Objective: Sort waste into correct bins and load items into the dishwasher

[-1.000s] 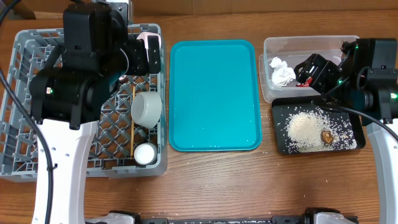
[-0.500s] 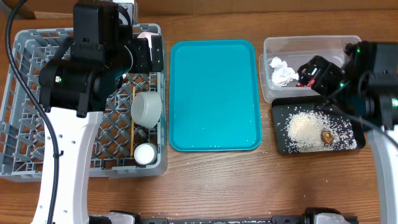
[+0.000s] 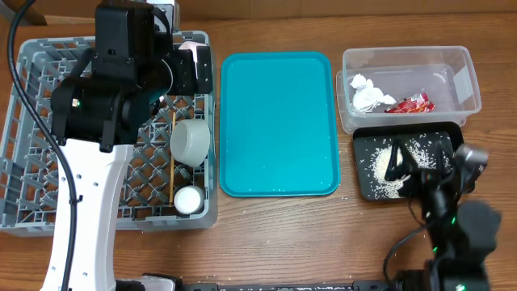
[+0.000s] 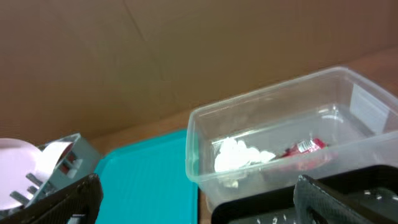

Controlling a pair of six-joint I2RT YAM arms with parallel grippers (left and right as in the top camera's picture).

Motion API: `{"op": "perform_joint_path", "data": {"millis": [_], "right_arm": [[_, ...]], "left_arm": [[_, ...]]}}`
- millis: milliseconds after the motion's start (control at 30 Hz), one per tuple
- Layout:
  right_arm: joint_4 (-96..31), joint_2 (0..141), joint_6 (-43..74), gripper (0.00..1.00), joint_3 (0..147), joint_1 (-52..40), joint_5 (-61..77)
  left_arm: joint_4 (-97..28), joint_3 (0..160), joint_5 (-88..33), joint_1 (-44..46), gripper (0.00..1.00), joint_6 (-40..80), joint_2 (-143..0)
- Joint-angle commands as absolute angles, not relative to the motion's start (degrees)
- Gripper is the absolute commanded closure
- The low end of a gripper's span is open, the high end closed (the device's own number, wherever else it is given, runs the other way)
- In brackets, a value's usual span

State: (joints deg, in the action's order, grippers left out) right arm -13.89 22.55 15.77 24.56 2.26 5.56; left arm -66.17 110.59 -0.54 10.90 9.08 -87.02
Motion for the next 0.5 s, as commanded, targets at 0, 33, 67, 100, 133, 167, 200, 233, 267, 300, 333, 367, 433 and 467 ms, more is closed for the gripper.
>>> {"op": "perform_joint_path", "data": {"millis": [0,33,67,100,133,167,200,233,267,300,333,367,433,467], "right_arm": [[-8.0,14.4,14.5,0.0,16.1,2.7,5.2],[-6.0,12.9,14.5,0.0,14.1,2.6,5.1],[-3.7,11.5,14.5,0.0,12.1,2.6,5.1],[-1.7,10.3,14.5,0.0,10.2,2.6,5.1],[-0.3,9.6,14.5,0.0,8.8,2.7,5.1],[1.1,8.8,14.5,0.0,7.2,2.6,5.1],[1.9,8.2,14.5,0.0,6.1,2.6,5.2],[2.7,7.5,14.5,0.0,4.9,2.6,5.2],[3.2,7.0,14.5,0.0,3.9,2.6,5.2],[3.3,6.6,14.5,0.0,3.2,2.6,5.2],[3.2,6.2,14.5,0.0,2.6,2.6,5.1],[3.2,5.8,14.5,0.0,2.2,2.6,4.9],[3.1,4.8,14.5,0.0,0.8,2.6,4.6],[3.0,4.3,14.5,0.0,0.4,2.6,4.5]], "left_arm": [[-66.2,110.7,-0.9,10.9,0.0,9.4,-86.9],[-66.2,110.7,-0.9,10.9,0.0,9.4,-86.9],[-66.2,110.7,-0.9,10.9,0.0,9.4,-86.9],[-66.2,110.7,-0.9,10.9,0.0,9.5,-86.9],[-66.2,110.7,-0.9,10.9,0.0,9.5,-86.9],[-66.2,110.7,-0.9,10.9,0.0,9.4,-86.9],[-66.2,110.7,-0.9,10.9,0.0,9.4,-86.9],[-66.2,110.7,-0.9,10.9,0.0,9.5,-86.9],[-66.2,110.7,-0.9,10.9,0.0,9.4,-86.9],[-66.2,110.7,-0.9,10.9,0.0,9.4,-86.9],[-66.2,110.7,-0.9,10.9,0.0,9.4,-86.9],[-66.2,110.7,-0.9,10.9,0.0,9.5,-86.9],[-66.2,110.7,-0.9,10.9,0.0,9.5,-86.9],[-66.2,110.7,-0.9,10.9,0.0,9.4,-86.9]]}}
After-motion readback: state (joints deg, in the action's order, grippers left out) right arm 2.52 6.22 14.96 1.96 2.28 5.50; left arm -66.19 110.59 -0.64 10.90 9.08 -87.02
